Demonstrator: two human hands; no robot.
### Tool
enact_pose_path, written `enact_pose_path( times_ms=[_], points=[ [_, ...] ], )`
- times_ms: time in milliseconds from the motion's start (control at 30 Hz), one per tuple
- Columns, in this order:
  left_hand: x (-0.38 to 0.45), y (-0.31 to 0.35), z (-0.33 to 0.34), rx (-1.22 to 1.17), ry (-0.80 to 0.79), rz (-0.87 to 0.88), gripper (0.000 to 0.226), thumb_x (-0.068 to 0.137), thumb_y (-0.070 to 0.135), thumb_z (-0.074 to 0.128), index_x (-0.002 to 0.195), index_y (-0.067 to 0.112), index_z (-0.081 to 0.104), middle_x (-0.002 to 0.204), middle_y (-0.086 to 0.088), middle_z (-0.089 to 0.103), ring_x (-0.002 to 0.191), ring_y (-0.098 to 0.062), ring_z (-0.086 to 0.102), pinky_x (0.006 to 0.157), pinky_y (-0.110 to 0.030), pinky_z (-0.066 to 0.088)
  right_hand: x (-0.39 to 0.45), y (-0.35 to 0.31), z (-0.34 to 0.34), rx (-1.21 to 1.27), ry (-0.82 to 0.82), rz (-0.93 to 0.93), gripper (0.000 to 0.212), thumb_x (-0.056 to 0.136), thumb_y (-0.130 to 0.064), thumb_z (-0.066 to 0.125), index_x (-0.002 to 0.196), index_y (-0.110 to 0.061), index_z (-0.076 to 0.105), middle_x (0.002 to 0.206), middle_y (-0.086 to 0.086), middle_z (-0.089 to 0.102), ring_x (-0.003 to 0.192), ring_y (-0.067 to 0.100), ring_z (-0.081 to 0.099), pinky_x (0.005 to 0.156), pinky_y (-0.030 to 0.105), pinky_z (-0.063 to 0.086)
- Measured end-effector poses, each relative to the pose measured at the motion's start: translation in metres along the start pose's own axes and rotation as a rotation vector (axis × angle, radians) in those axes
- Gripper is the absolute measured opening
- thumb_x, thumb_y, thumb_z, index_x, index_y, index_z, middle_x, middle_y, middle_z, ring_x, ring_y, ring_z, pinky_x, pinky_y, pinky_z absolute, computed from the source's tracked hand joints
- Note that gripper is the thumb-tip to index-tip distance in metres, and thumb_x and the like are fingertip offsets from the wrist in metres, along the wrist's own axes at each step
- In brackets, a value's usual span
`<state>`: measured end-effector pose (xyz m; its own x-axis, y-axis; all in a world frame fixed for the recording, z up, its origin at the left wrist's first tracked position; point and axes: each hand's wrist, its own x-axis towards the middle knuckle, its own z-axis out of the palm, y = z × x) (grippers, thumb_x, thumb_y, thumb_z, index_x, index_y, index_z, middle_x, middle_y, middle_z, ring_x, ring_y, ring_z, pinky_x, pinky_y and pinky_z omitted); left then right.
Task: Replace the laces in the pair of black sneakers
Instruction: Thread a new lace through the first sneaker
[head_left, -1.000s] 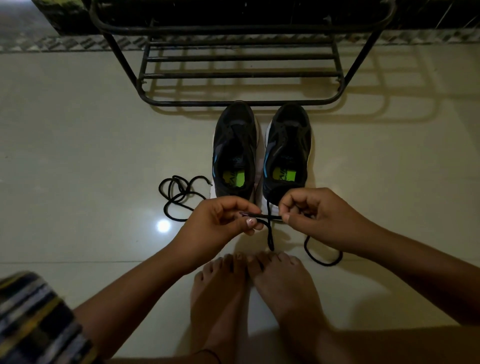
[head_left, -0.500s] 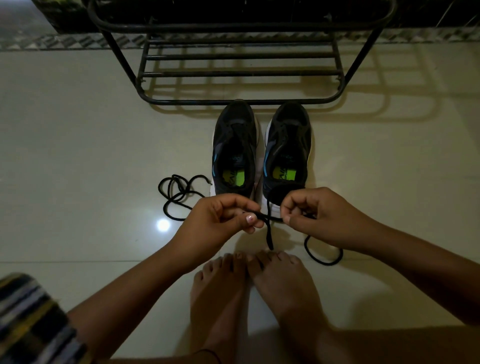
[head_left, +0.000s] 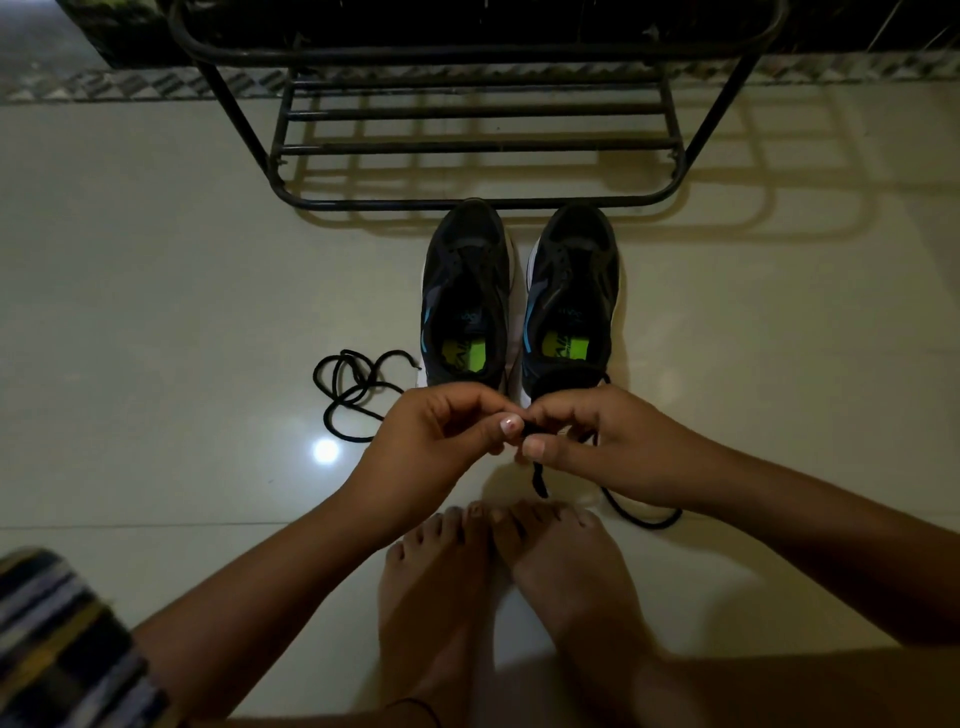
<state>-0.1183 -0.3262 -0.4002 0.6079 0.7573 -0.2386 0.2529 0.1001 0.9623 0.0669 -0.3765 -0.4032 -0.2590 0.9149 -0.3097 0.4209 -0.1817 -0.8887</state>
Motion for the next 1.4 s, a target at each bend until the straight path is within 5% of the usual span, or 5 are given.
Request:
enact_pose_path(
  times_ms=[200, 700, 1000, 1133, 1400],
  points=[
    [0.002, -0.004, -0.002, 0.144, 0.109, -0.063, 0.010, 0.086, 0.018, 0.063, 0.082, 0.015, 0.071, 0.070, 0.009, 0.068, 0.063, 0.000, 0.058, 0.062, -0.011, 0.045, -0.005, -0.001, -0.002, 0.211, -0.038, 0.105, 0.028, 0.097, -0.014, 0.047, 0.074, -0.015, 0.062, 0.049, -0.003, 0.040, 0.043, 0.006, 0.037, 0.047, 0.018, 0.036],
    [0.004, -0.041, -0.053, 0.333, 0.426, -0.228, 0.022, 0.093, 0.024, 0.056, 0.073, 0.018, 0.059, 0.071, 0.003, 0.064, 0.064, -0.006, 0.060, 0.065, -0.026, 0.044, -0.021, 0.028, -0.071, 0.030, -0.102, 0.414, 0.033, 0.098, -0.024, 0.043, 0.070, -0.011, 0.053, 0.052, -0.001, 0.029, 0.046, 0.011, 0.021, 0.042, 0.021, 0.022],
    [0.007, 0.005, -0.017, -0.781, 0.254, -0.517, 0.025, 0.103, 0.014, 0.030, 0.107, 0.006, 0.053, 0.083, -0.008, 0.074, 0.076, -0.016, 0.072, 0.067, -0.028, 0.060, -0.008, -0.002, -0.017, -0.246, -0.097, 0.204, 0.035, 0.098, -0.025, 0.045, 0.063, -0.027, 0.053, 0.049, -0.022, 0.050, 0.049, -0.003, 0.045, 0.052, 0.012, 0.033],
    [0.008, 0.011, 0.006, -0.453, 0.157, -0.401, 0.026, 0.103, 0.019, 0.032, 0.096, 0.002, 0.052, 0.093, -0.014, 0.073, 0.089, -0.024, 0.071, 0.080, -0.034, 0.057, -0.002, -0.020, 0.006, -0.263, -0.098, 0.049, 0.037, 0.097, -0.022, 0.047, 0.061, -0.029, 0.051, 0.048, -0.010, 0.046, 0.049, 0.003, 0.045, 0.052, 0.015, 0.034],
    [-0.001, -0.008, 0.021, 0.190, 0.134, -0.120, 0.024, 0.098, 0.027, 0.045, 0.083, 0.011, 0.054, 0.067, -0.005, 0.066, 0.061, -0.013, 0.062, 0.062, -0.028, 0.050, 0.001, -0.022, 0.009, -0.215, -0.025, 0.047, 0.034, 0.097, -0.026, 0.048, 0.064, -0.030, 0.056, 0.061, -0.013, 0.059, 0.062, 0.000, 0.055, 0.058, 0.012, 0.040]
  ],
)
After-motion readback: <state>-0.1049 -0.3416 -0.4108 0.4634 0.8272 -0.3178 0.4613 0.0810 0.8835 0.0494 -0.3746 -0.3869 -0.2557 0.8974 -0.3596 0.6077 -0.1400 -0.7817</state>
